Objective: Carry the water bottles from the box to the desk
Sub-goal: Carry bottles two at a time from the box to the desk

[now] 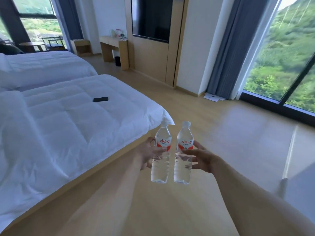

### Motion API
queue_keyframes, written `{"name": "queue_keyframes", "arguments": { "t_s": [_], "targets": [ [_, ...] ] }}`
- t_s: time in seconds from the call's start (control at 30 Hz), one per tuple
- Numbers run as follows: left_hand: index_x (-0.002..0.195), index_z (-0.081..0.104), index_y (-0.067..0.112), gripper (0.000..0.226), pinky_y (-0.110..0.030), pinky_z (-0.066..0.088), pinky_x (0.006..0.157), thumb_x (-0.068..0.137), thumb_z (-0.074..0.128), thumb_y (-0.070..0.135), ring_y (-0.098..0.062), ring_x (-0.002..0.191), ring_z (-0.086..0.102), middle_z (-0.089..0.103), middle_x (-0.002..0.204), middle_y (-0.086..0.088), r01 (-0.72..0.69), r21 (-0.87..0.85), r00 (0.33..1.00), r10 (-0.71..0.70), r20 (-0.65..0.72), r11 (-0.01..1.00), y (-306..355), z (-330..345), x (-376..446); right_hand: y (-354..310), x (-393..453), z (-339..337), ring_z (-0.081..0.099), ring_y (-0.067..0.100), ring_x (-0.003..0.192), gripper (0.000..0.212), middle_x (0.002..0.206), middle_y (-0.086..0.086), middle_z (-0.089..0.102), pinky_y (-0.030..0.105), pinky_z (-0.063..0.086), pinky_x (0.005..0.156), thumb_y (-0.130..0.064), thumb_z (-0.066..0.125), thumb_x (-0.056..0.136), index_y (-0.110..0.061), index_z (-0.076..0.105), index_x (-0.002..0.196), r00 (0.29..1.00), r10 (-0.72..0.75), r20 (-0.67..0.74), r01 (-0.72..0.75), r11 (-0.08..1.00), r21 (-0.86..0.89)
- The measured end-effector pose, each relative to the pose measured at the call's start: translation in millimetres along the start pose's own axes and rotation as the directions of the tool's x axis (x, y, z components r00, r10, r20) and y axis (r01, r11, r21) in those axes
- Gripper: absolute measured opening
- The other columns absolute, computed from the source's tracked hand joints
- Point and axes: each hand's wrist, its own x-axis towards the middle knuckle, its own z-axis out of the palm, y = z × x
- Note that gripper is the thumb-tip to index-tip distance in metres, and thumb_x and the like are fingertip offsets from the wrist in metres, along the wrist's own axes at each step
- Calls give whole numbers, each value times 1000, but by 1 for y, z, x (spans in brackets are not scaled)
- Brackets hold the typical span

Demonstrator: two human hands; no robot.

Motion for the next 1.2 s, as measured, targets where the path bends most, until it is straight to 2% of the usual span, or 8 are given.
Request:
{"name": "queue_keyframes", "arguments": {
  "t_s": [0.13, 0.33, 0.6, 0.73, 0.83, 1.0, 1.1, 1.2],
  "targets": [
    [128, 53, 29, 62, -60, 59, 70, 77, 86, 16, -26, 78, 75, 75, 107, -5, -9, 3, 997, 8, 78, 1000, 23, 23, 46, -14, 17, -43, 70, 34, 100, 73, 117, 11, 72, 49, 58, 78, -17, 86, 64, -30, 56, 129, 999, -30, -29, 31, 999, 33],
    [130, 52, 33, 63, -68, 56, 77, 79, 85, 16, -31, 89, 75, 74, 111, -5, -19, 27, 988, 15, 153, 999, 50, 36, 124, -35, 65, -80, 68, 36, 102, 77, 119, 12, 69, 51, 55, 83, -17, 84, 63, -28, 53, 133, 996, -30, -88, 34, 998, 51],
    [133, 49, 30, 68, -50, 61, 67, 78, 87, 20, -22, 92, 74, 73, 109, -2, -24, 95, 977, 4, 214, 995, 97, 20, 273, -102, 183, -106, 61, 39, 116, 88, 127, 15, 64, 66, 41, 102, -14, 83, 60, -29, 47, 138, 987, -22, -157, 27, 999, 28],
    [131, 50, 34, 70, -55, 60, 77, 75, 90, 25, -19, 93, 74, 75, 101, 1, -34, 117, 969, 4, 249, 993, 134, 9, 346, -144, 245, -124, 63, 38, 112, 90, 126, 15, 66, 62, 46, 99, -14, 83, 60, -28, 47, 141, 984, -44, -171, 55, 997, 62],
    [130, 51, 32, 61, -59, 58, 82, 80, 86, 26, -22, 91, 75, 76, 103, -2, -32, 127, 962, -4, 272, 991, 161, 10, 392, -172, 279, -137, 65, 38, 108, 87, 124, 15, 67, 59, 50, 93, -14, 83, 61, -27, 48, 140, 984, -52, -169, 66, 995, 80],
    [131, 51, 30, 56, -60, 58, 79, 85, 82, 24, -26, 92, 74, 72, 114, -7, -43, 119, 952, 4, 305, 992, 198, 25, 462, -207, 334, -173, 65, 37, 104, 80, 123, 16, 66, 62, 50, 94, -16, 83, 62, -24, 52, 136, 977, -68, -203, 93, 989, 117],
    [130, 51, 29, 54, -67, 55, 82, 86, 81, 22, -31, 102, 72, 70, 118, -8, -45, 139, 952, 0, 306, 989, 215, 40, 504, -224, 368, -199, 65, 38, 104, 78, 127, 18, 65, 61, 50, 95, -15, 82, 64, -23, 53, 136, 977, -66, -204, 92, 989, 119],
    [133, 48, 30, 58, -66, 56, 80, 86, 81, 22, -29, 95, 72, 70, 116, -8, -52, 153, 953, 3, 303, 987, 228, 58, 551, -238, 408, -233, 66, 37, 101, 72, 125, 19, 66, 60, 51, 93, -12, 80, 68, -22, 54, 135, 980, -64, -188, 92, 985, 143]
  ]
}}
